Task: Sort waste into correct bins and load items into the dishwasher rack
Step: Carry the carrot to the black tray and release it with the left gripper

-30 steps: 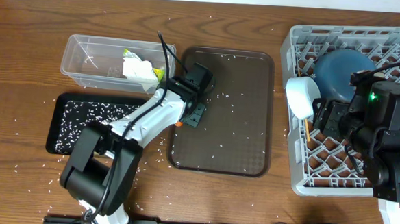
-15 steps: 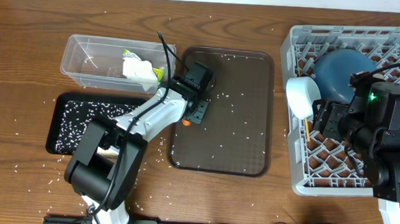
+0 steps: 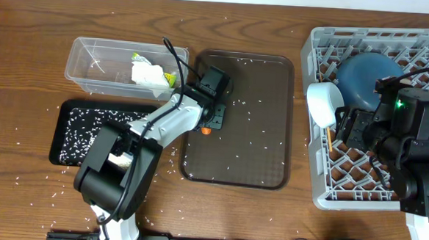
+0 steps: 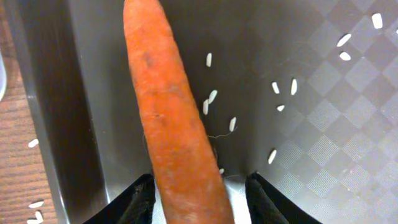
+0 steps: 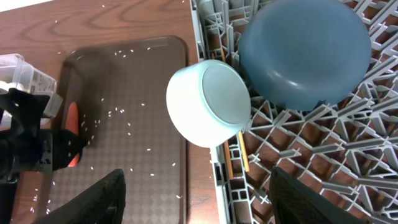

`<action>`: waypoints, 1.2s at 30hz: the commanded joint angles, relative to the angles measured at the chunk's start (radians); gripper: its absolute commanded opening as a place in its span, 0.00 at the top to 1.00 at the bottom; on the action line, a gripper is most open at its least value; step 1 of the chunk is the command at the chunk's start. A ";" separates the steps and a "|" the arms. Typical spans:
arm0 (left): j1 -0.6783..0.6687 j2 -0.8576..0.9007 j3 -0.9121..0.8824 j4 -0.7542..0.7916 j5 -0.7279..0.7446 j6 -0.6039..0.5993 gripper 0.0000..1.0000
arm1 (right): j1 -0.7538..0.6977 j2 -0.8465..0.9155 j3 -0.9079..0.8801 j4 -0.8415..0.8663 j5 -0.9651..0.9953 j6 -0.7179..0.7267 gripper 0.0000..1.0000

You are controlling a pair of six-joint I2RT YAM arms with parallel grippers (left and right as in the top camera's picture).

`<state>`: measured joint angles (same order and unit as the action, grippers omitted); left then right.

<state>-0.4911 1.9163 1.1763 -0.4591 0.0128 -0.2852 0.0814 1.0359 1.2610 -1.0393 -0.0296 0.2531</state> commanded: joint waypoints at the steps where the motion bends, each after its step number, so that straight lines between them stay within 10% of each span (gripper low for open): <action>1: 0.003 0.038 -0.006 0.004 -0.002 -0.027 0.52 | -0.008 -0.003 0.002 -0.005 -0.004 0.001 0.31; 15: 0.003 -0.112 0.002 -0.073 -0.002 -0.027 0.68 | -0.008 -0.003 0.002 -0.005 -0.004 0.000 0.31; 36: 0.234 -0.433 -0.072 -0.639 -0.295 -0.121 0.69 | -0.008 -0.003 0.002 -0.005 -0.004 0.000 0.30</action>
<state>-0.3038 1.4899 1.1576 -1.1118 -0.2459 -0.3679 0.0814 1.0359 1.2610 -1.0431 -0.0296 0.2527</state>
